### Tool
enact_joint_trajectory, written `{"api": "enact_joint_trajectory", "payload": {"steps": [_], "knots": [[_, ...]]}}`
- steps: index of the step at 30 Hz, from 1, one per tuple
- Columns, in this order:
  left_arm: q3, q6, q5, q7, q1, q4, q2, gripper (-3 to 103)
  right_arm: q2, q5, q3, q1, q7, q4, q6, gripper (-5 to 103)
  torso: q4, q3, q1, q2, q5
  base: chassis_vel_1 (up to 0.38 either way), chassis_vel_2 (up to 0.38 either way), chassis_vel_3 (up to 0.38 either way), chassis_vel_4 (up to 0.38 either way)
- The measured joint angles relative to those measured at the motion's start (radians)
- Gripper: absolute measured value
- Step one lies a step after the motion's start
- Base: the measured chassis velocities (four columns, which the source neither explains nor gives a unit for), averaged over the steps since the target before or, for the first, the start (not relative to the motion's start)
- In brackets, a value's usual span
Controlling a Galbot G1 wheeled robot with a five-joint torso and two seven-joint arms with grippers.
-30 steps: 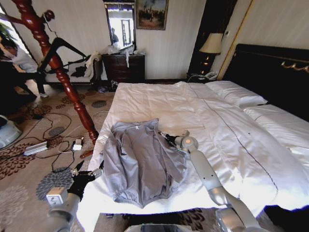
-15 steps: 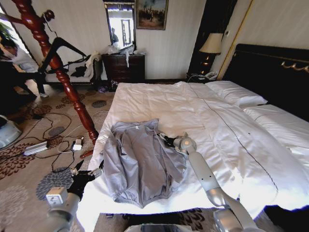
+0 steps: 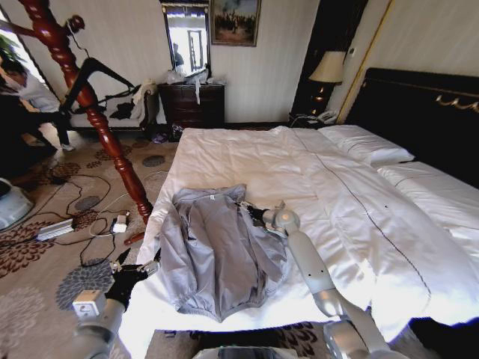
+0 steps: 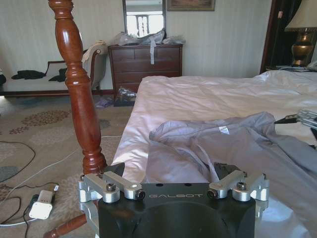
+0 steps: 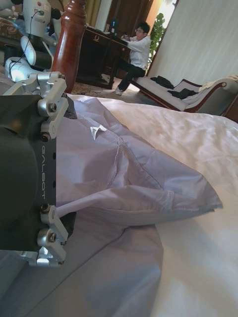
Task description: Pick up the clothes from the bed and hang them on the clothes hanger.
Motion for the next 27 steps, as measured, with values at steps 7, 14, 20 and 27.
{"api": "enact_joint_trajectory", "payload": {"steps": [7,14,20,27], "knots": [[-0.013,0.0,0.001,0.0,0.012,-0.003,-0.003,100,0.03,-0.09,-0.015,0.062,-0.06,-0.149,0.034,100,-0.0001,0.0,0.0,0.0,0.0001,0.0,0.0,0.0,0.0],[-0.012,-0.001,0.001,0.0,0.013,-0.005,-0.003,100,0.041,-0.139,0.011,0.113,-0.108,-0.258,0.069,100,-0.0003,0.0,0.0,0.0,0.0001,0.0,0.0,0.0,0.0],[-0.005,-0.001,0.005,0.0,0.016,-0.007,-0.004,100,0.054,-0.127,0.047,0.168,-0.118,-0.304,0.069,100,-0.0004,0.0,0.0,0.0,0.0,0.0,0.0,0.0,0.0],[-0.014,0.0,0.001,0.0,0.018,-0.016,0.0,100,0.082,-0.222,0.014,0.197,-0.144,-0.362,0.068,100,-0.0002,0.0,0.0,0.0,0.0001,0.0,0.0,0.0,0.0]]}}
